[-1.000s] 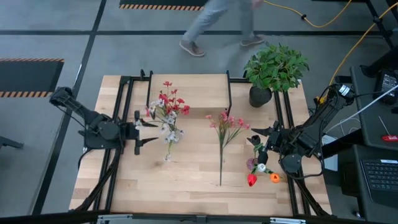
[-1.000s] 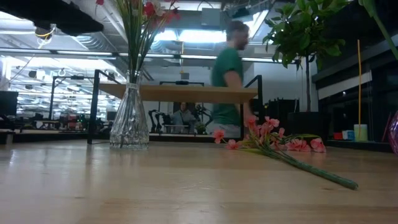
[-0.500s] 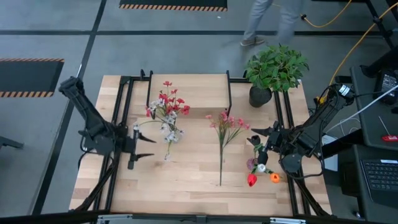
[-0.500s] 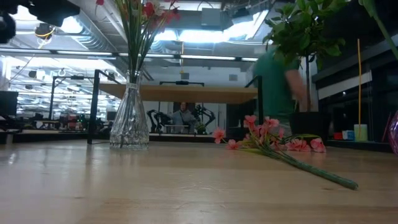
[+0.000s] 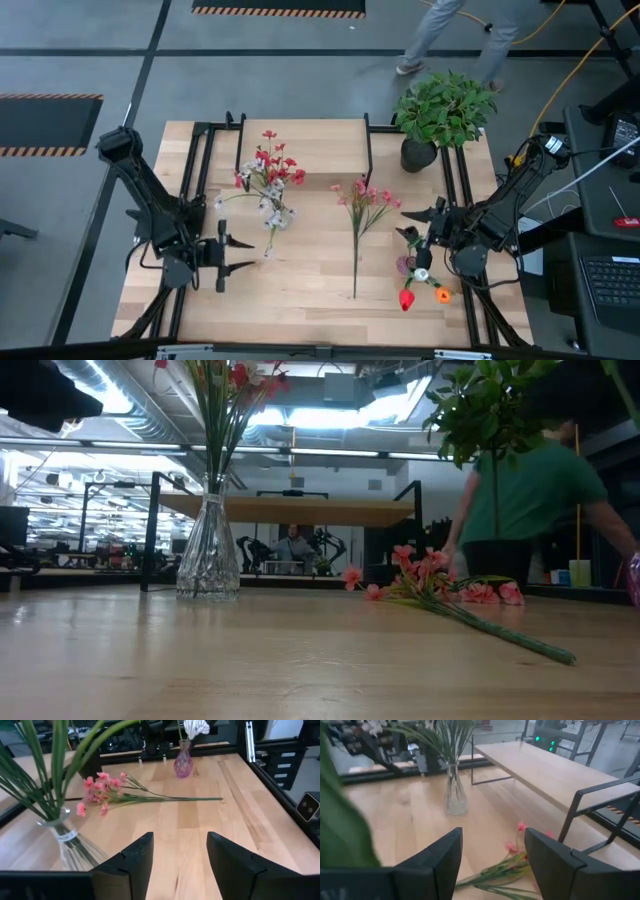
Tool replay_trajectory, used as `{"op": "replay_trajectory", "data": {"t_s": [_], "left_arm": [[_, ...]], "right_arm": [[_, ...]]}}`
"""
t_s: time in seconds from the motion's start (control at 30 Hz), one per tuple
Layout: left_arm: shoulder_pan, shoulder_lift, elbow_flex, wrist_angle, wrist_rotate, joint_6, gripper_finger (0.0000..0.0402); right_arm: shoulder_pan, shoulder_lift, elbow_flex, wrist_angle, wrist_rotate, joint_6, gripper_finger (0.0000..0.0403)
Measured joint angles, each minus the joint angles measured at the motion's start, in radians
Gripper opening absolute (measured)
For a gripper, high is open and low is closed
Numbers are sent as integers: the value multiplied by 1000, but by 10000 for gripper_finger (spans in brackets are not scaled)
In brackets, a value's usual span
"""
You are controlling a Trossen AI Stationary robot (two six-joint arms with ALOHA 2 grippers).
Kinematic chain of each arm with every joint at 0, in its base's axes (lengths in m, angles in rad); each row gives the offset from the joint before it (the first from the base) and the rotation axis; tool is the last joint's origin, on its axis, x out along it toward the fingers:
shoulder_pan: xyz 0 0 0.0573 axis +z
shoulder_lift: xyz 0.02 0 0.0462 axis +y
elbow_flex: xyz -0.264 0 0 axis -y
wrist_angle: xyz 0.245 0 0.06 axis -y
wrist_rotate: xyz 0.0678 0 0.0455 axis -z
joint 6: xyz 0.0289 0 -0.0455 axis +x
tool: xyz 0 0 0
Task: Pick and place flowers into a vace then onto a shelf
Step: Put the pink flowers into the transparent vase
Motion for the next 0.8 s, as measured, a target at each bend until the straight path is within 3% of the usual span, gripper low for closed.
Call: {"op": "replay_trajectory", "data": {"t_s": [0.43, 0.8], "left_arm": [[66, 73, 0, 68, 3, 30, 151], [120, 73, 0, 69, 35, 31, 150]], "right_arm": [[-168, 0, 106, 24, 0, -182, 216], [-267, 0, 106, -21, -71, -180, 216]]}}
